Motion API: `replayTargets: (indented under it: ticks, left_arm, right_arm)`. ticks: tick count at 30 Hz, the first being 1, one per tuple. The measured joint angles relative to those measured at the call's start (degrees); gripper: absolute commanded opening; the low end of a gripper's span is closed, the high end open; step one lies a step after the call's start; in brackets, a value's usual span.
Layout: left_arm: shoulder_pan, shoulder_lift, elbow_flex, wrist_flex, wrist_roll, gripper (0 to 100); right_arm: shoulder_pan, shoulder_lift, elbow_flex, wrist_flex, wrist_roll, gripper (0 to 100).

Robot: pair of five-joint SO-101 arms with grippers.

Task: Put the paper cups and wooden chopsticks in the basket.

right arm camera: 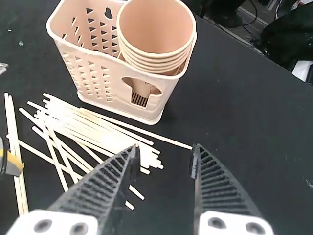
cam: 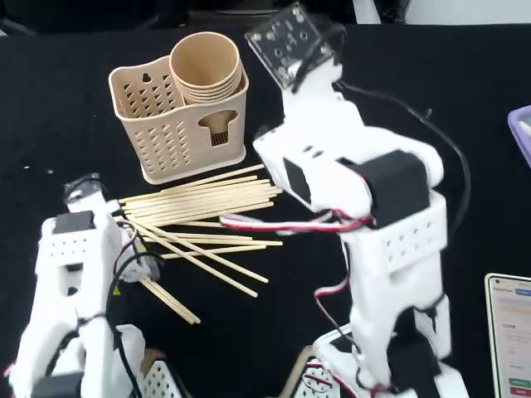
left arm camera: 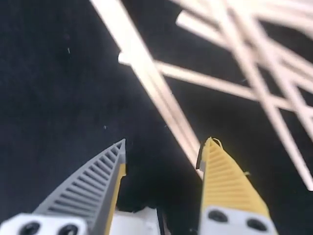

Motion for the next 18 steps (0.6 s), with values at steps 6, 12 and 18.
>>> replayTargets:
  ticks: [6,12,18]
  left_arm:
    - [0.0,12.4,-0.09,-5.27,0.26,25]
    - [-0.26,20.57,-0.53,-12.66,0.44,24]
    - [-0.09,22.15,-1.49,-12.92,0.44,8]
  right_arm:
    - [0.0,-8.26,11.69,-6.33,0.0,17.7]
    - [0.0,-13.54,20.4,-10.64,3.34,17.4]
    - [0.0,-15.3,25.41,-13.45,4.66,17.4]
